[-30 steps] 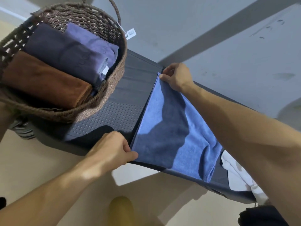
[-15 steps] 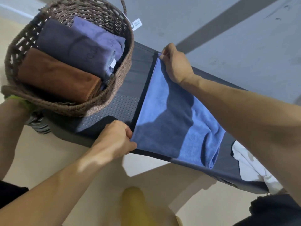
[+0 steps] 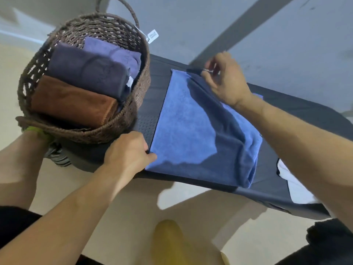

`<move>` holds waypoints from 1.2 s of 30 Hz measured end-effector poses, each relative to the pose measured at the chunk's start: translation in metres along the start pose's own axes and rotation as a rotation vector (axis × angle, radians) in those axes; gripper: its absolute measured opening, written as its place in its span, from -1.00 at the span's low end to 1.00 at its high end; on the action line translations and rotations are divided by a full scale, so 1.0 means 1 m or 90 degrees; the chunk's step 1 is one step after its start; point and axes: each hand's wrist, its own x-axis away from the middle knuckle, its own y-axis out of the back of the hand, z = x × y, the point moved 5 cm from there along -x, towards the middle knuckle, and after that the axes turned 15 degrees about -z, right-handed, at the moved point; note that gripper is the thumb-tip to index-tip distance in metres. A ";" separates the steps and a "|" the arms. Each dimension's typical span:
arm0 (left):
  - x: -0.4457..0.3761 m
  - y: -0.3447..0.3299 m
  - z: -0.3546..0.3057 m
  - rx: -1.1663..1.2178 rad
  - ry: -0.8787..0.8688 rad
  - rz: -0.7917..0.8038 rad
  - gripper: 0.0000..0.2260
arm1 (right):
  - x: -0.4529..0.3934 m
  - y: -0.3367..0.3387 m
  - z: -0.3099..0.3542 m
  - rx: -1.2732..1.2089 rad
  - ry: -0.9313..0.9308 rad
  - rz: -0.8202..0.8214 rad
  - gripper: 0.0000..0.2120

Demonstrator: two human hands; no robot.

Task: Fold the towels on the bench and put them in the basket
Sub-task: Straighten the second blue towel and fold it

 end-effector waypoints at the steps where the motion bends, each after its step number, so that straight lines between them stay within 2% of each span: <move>1: -0.001 0.004 -0.007 0.057 -0.008 -0.055 -0.81 | 0.016 0.019 -0.004 -0.008 -0.019 0.009 -0.95; 3: -0.001 0.006 -0.022 0.224 -0.005 -0.115 -0.91 | 0.052 0.059 -0.015 -0.013 -0.070 0.008 -0.96; 5: 0.004 0.002 -0.042 0.313 -0.048 -0.108 -0.92 | 0.094 0.095 -0.025 -0.006 -0.141 -0.019 -0.93; 7: 0.013 -0.010 -0.060 0.305 -0.125 -0.071 -0.92 | 0.138 0.120 -0.036 0.006 -0.236 -0.029 -0.92; 9: 0.024 -0.024 -0.072 0.285 -0.181 -0.020 -0.92 | 0.182 0.127 -0.046 0.042 -0.331 0.006 -0.89; 12: 0.037 -0.042 -0.082 0.201 -0.248 0.020 -0.91 | 0.241 0.123 -0.052 0.066 -0.431 0.079 -0.65; 14: 0.042 -0.052 -0.084 0.109 -0.296 0.041 -0.85 | 0.266 0.117 -0.048 0.074 -0.391 0.099 -0.53; 16: 0.043 -0.058 -0.085 0.027 -0.340 0.067 -0.75 | 0.277 0.109 -0.046 0.059 -0.347 0.118 -0.50; 22: 0.043 -0.063 -0.093 -0.047 -0.365 0.046 -0.72 | 0.269 0.108 -0.056 0.013 -0.317 0.141 -0.81; 26: 0.041 -0.066 -0.090 -0.040 -0.382 0.030 -0.71 | 0.275 0.119 -0.066 -0.016 -0.311 0.197 -0.77; 31: 0.037 -0.068 -0.087 -0.053 -0.381 0.049 -0.70 | 0.285 0.129 -0.085 -0.023 -0.405 0.254 -0.85; 36: 0.024 -0.066 -0.101 -0.110 -0.342 0.134 -0.78 | 0.284 0.135 -0.096 -0.040 -0.491 0.311 -0.88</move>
